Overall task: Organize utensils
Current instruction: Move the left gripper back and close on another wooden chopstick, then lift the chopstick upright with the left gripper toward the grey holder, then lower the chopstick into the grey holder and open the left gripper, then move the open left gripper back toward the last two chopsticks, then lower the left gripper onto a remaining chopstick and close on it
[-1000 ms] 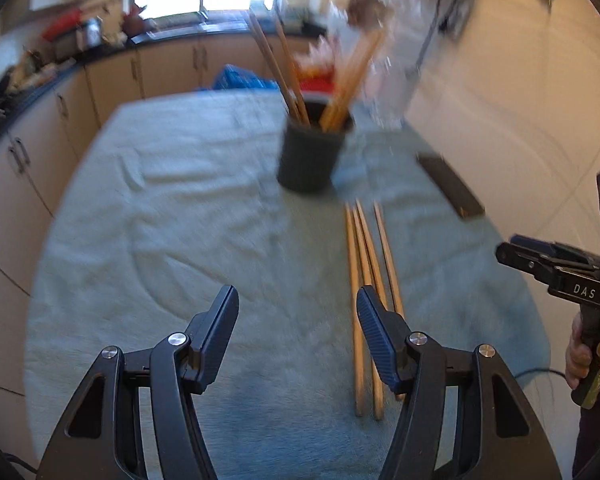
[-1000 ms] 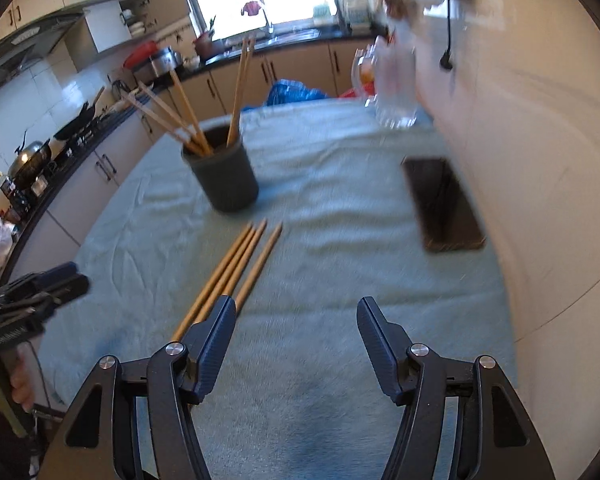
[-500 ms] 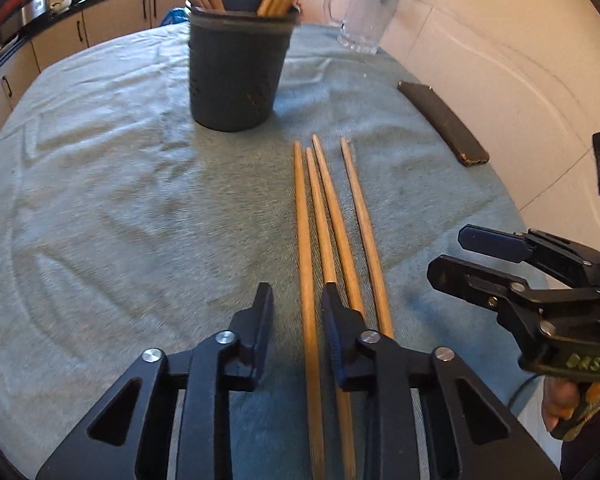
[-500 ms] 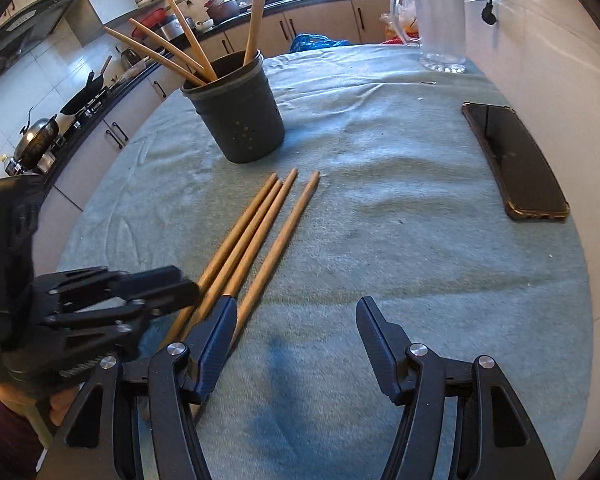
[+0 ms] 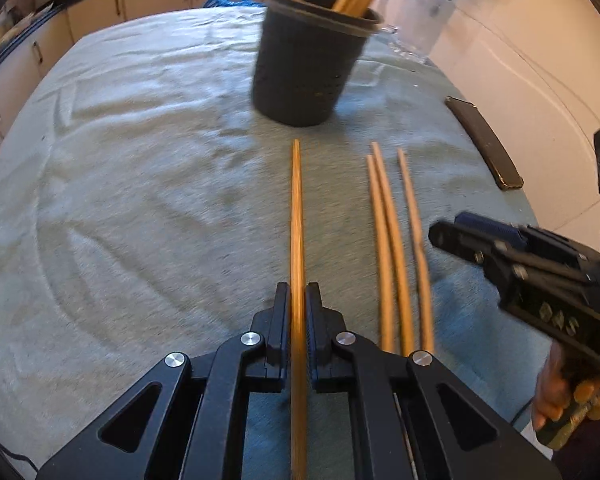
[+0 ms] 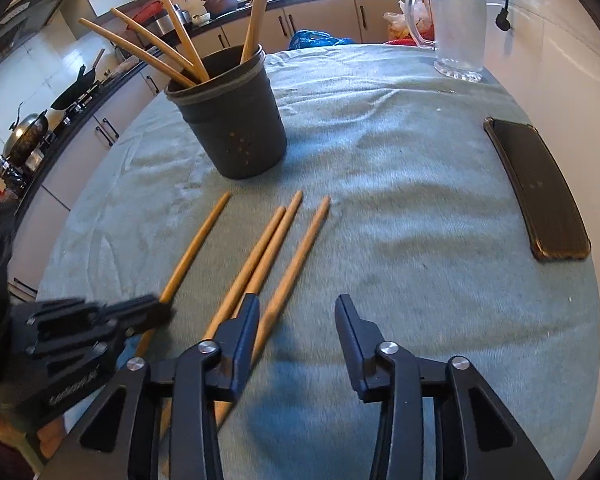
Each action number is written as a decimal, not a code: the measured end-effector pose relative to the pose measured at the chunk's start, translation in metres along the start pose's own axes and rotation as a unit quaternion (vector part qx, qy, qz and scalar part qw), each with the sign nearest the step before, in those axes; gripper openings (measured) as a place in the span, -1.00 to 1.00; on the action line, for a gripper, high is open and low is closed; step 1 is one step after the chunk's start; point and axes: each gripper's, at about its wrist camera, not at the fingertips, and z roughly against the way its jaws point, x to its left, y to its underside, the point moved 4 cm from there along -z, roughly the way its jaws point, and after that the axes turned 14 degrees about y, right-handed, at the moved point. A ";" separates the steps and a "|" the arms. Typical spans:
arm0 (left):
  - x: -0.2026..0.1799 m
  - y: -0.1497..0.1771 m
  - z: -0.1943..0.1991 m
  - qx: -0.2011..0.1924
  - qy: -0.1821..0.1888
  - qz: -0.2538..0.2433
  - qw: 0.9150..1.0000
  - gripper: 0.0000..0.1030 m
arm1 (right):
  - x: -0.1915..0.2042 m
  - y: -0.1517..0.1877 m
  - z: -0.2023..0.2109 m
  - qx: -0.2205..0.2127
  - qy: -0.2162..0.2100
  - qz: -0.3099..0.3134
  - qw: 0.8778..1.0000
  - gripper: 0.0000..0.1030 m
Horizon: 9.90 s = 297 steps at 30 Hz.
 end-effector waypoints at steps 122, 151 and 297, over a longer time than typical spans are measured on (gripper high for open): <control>-0.105 0.002 0.222 -0.250 -0.043 -0.154 0.955 -0.90 | -0.005 -0.026 0.236 -0.270 0.004 -0.017 0.963 -0.88; -0.126 -0.061 0.242 -0.256 -0.054 -0.203 0.943 -0.90 | 0.012 -0.080 0.249 -0.297 0.001 -0.006 0.955 -0.88; -0.043 0.006 -0.015 -0.009 0.000 -0.115 0.993 -0.43 | -0.047 0.015 0.035 -0.046 0.024 -0.042 0.998 0.43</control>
